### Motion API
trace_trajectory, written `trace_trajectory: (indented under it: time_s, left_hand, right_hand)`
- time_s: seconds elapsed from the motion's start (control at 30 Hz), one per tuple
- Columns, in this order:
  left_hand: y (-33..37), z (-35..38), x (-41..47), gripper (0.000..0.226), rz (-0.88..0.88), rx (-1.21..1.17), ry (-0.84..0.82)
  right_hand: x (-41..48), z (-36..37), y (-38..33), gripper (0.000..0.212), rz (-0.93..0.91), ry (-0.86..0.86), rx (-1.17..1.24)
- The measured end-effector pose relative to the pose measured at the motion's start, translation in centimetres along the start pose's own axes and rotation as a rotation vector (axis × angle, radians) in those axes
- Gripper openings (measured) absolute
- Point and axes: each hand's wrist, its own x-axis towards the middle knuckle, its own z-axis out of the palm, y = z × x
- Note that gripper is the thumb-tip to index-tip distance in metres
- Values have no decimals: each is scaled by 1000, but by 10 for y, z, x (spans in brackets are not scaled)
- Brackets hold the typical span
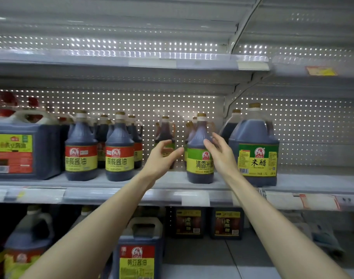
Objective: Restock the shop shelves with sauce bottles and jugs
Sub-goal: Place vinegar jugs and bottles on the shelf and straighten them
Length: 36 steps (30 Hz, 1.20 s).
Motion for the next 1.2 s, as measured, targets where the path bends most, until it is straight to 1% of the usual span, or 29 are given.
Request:
trace_trajectory:
  time_s: [0.13, 0.23, 0.33, 0.43, 0.57, 0.63, 0.67, 0.77, 0.83, 0.97, 1.0, 1.03, 1.13, 1.2]
  left_hand:
    - [12, -54, -28, 60, 52, 9, 29]
    - [23, -104, -57, 60, 81, 37, 42]
    - [29, -164, -92, 58, 104, 54, 91]
    - [31, -236, -134, 45, 102, 109, 147]
    - [31, -344, -197, 48, 78, 171, 223]
    - [32, -398, -231, 46, 46, 200, 247]
    - [32, -425, -250, 48, 20, 205, 261]
    - [33, -500, -303, 67, -26, 264, 341]
    - [36, -545, -335, 71, -59, 305, 407]
    - [33, -627, -382, 51, -84, 355, 542]
    - [31, -646, -393, 49, -91, 362, 571]
    - [27, -664, -402, 52, -99, 368, 594]
    - [17, -716, -426, 70, -147, 376, 637]
    - [8, -751, -436, 69, -162, 397, 676]
  right_hand:
    - [-21, 35, -26, 57, -52, 6, -62]
    - [-43, 76, -49, 53, -77, -27, -37]
    - [-71, 130, -70, 47, -93, -74, 13]
    - [-105, 198, -95, 44, -105, -129, 90]
    - [-161, 304, -128, 40, -95, -204, 197]
    - [-192, 359, -142, 40, -86, -265, 230]
    - [-207, 385, -149, 39, -79, -302, 247]
    - [-250, 461, -173, 35, -59, -409, 296]
    - [-273, 505, -189, 37, -38, -467, 334]
    - [-311, 592, -211, 37, -17, -584, 391]
    - [-319, 612, -216, 38, -17, -611, 400]
    - [-326, 633, -219, 39, -18, -635, 410]
    - [-343, 693, -228, 33, -5, -694, 443]
    - [-352, 734, -228, 30, 7, -726, 469]
